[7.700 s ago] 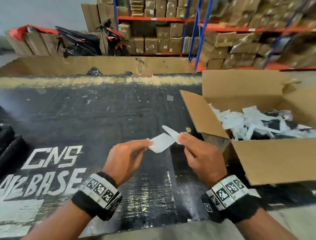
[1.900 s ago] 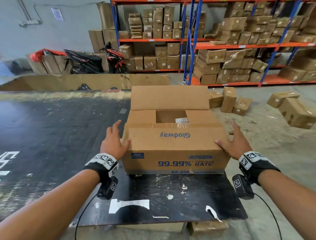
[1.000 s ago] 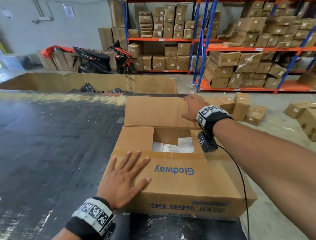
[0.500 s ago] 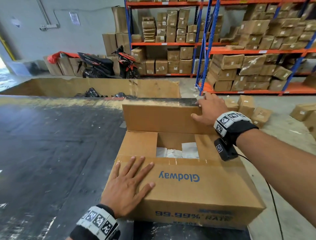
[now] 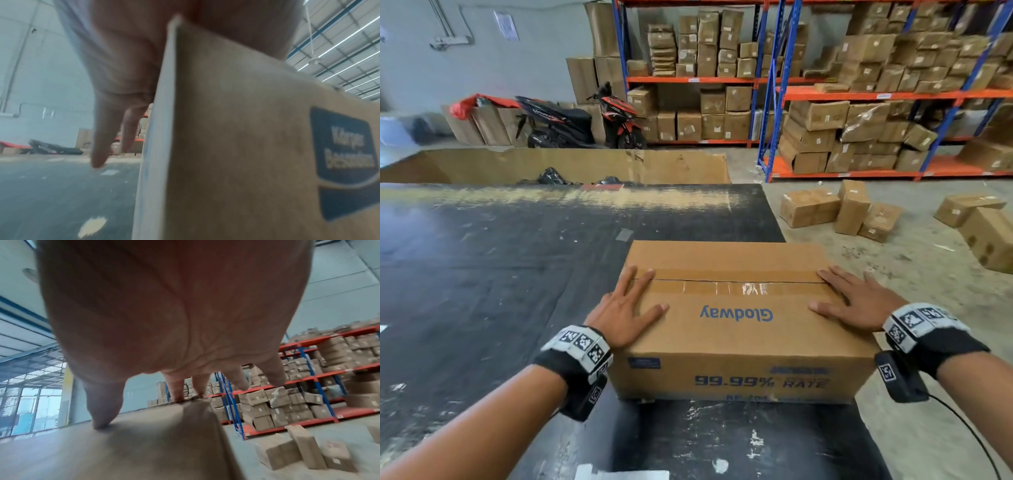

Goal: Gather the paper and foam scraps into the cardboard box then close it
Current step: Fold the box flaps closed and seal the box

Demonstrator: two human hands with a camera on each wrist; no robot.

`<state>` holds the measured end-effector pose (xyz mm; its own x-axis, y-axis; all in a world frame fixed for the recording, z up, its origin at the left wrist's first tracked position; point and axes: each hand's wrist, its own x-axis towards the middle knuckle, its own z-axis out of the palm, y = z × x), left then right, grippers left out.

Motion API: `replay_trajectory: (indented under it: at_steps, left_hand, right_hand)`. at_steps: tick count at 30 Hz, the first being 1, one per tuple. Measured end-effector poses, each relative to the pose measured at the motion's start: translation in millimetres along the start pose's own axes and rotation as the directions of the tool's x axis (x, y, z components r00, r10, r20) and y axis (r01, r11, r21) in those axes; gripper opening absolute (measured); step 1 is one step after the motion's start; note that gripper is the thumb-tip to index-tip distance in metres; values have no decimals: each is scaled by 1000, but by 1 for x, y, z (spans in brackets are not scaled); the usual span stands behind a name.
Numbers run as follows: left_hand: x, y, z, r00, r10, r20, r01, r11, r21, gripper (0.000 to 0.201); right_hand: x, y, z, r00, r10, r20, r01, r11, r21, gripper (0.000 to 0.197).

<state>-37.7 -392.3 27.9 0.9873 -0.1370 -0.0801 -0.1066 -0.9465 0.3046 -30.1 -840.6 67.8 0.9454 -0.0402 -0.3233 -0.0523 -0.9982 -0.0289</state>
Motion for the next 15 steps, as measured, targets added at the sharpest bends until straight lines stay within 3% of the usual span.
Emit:
replay_trajectory:
  at_steps: [5, 8, 15]
  left_hand:
    - [-8, 5, -6, 999, 6, 46, -5, 1000, -7, 82]
    - [-14, 5, -10, 996, -4, 92, 3, 1000, 7, 81]
    - [-57, -21, -11, 994, -15, 112, 14, 1000, 5, 80]
  right_hand:
    - [-15, 6, 4, 985, -141, 94, 117, 967, 227, 108]
    - [-31, 9, 8, 975, -203, 89, 177, 956, 234, 116]
    - [-73, -19, 38, 963, -253, -94, 267, 945, 189, 106]
